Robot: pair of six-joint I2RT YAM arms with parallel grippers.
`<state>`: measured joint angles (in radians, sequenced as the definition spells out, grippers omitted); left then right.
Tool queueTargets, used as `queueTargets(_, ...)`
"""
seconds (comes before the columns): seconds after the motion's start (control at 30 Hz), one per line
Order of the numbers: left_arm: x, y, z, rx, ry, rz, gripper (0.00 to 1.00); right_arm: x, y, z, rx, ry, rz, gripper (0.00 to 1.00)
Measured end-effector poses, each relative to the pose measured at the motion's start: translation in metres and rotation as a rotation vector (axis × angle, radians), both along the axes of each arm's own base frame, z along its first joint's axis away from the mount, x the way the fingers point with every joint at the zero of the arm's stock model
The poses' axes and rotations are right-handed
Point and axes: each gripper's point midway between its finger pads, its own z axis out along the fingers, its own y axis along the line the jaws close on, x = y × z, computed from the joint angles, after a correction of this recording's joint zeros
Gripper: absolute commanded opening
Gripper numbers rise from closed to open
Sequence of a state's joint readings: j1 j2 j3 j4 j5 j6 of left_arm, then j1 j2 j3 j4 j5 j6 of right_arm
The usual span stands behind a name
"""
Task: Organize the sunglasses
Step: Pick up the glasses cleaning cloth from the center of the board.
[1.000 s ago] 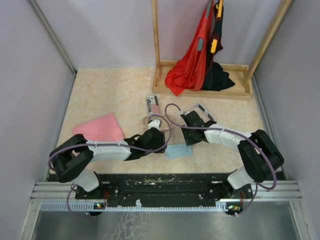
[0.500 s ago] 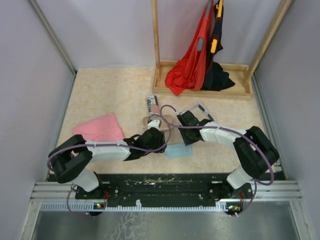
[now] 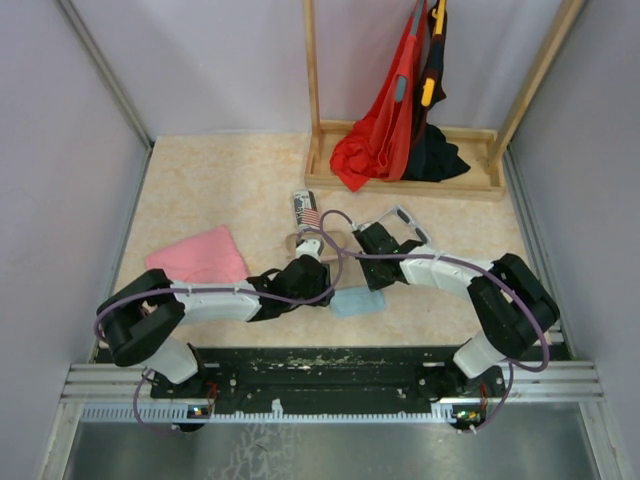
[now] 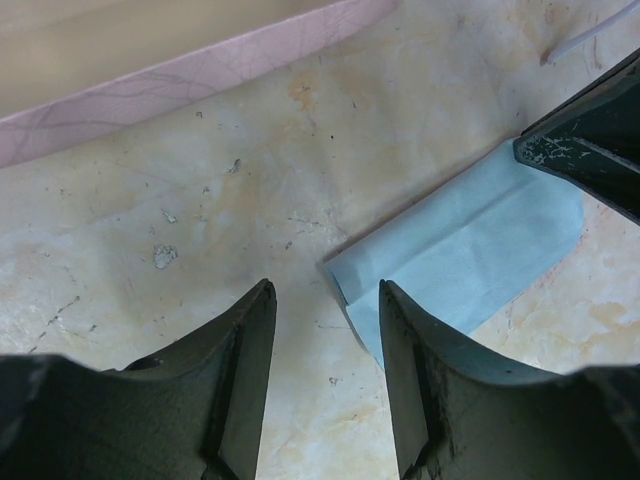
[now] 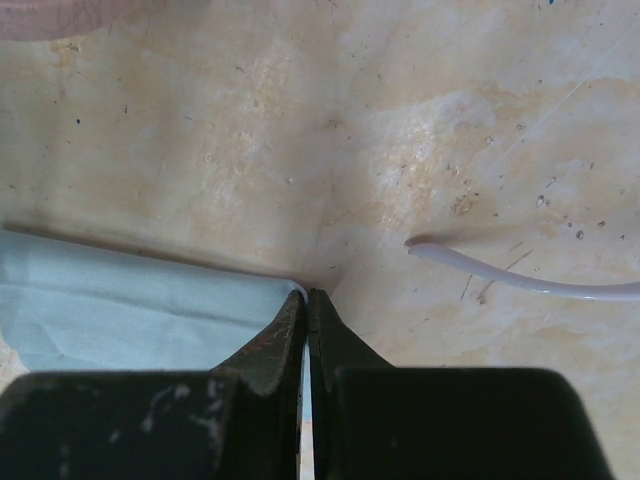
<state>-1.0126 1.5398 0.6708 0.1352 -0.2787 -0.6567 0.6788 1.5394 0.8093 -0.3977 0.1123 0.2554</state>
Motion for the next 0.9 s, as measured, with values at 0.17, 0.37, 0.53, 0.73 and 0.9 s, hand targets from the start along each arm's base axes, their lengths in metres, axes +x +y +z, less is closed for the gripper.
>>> queueTargets(0.17, -0.001, -0.002, -0.009, 0.017, 0.018, -0.010, 0.53, 0.000, 0.000, 0.000, 0.014, -0.011, -0.008, 0.00)
queueTargets(0.37, 0.005, -0.014, -0.009, 0.015, 0.020, -0.014, 0.50, 0.000, 0.002, 0.000, 0.029, -0.014, -0.012, 0.00)
queueTargets(0.53, 0.008, -0.020, -0.009, 0.014, 0.022, -0.016, 0.46, 0.000, 0.003, 0.001, 0.031, -0.014, -0.012, 0.00)
queueTargets(0.73, 0.007, -0.018, -0.010, 0.031, 0.027, -0.012, 0.49, 0.000, 0.003, 0.001, 0.032, -0.016, -0.012, 0.00)
queueTargets(0.9, 0.002, -0.013, -0.011, 0.067, 0.030, -0.003, 0.49, 0.000, 0.003, 0.001, 0.035, -0.019, -0.013, 0.00)
